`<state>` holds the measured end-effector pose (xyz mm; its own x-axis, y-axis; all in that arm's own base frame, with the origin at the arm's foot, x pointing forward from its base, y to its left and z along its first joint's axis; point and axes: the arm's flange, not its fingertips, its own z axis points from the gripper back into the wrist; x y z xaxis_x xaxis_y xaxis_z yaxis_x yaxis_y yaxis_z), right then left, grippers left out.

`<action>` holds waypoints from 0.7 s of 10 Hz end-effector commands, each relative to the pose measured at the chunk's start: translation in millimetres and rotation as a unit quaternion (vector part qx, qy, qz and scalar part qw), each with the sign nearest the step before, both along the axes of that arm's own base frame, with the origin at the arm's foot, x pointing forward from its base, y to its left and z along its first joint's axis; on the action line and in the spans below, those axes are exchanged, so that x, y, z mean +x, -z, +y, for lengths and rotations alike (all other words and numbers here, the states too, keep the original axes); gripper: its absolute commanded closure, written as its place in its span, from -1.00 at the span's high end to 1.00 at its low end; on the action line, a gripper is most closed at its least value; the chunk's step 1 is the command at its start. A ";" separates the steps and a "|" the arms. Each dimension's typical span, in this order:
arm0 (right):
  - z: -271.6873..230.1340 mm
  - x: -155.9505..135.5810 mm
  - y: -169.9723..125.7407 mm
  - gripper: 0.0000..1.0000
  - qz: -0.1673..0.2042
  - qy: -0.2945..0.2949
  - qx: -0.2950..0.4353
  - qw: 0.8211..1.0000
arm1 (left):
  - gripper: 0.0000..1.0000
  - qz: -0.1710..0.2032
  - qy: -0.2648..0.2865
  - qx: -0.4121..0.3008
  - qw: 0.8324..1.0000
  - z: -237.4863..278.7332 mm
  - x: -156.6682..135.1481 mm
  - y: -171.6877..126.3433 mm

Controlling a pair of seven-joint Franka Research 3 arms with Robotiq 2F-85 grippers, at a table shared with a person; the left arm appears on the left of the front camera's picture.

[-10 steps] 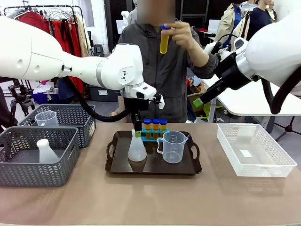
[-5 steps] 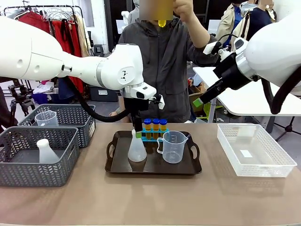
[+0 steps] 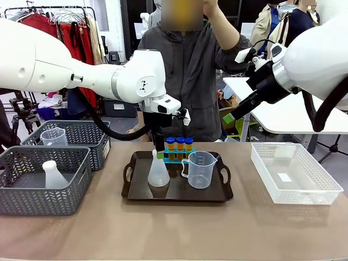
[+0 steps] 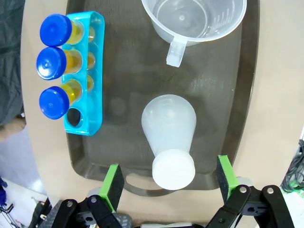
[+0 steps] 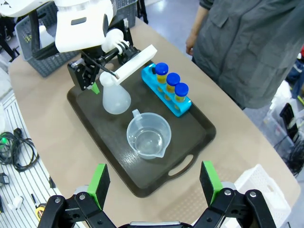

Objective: Prepare the laboratory tools.
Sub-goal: Pick up one Small flask and place it on the Handle tray.

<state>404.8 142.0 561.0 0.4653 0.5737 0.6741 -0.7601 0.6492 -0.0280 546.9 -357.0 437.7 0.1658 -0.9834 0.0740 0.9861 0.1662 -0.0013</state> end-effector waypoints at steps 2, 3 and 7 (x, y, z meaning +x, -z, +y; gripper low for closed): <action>-0.5 -0.5 -1.1 1.00 0.001 -0.004 0.006 1.000 | 1.00 -0.001 -0.001 -0.001 1.000 0.8 1.1 1.3; -0.5 -0.5 -1.1 1.00 0.001 -0.004 0.006 1.000 | 1.00 -0.001 -0.001 -0.001 1.000 0.8 1.1 1.3; -0.5 -0.5 -1.1 1.00 0.001 -0.004 0.006 1.000 | 1.00 0.001 0.001 0.000 1.000 -1.9 -0.6 2.1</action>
<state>404.8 142.1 561.0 0.4652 0.5738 0.6741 -0.7601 0.6492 -0.0280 546.0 -359.4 435.4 0.1621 -0.9841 0.0731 0.9867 0.1623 -0.0044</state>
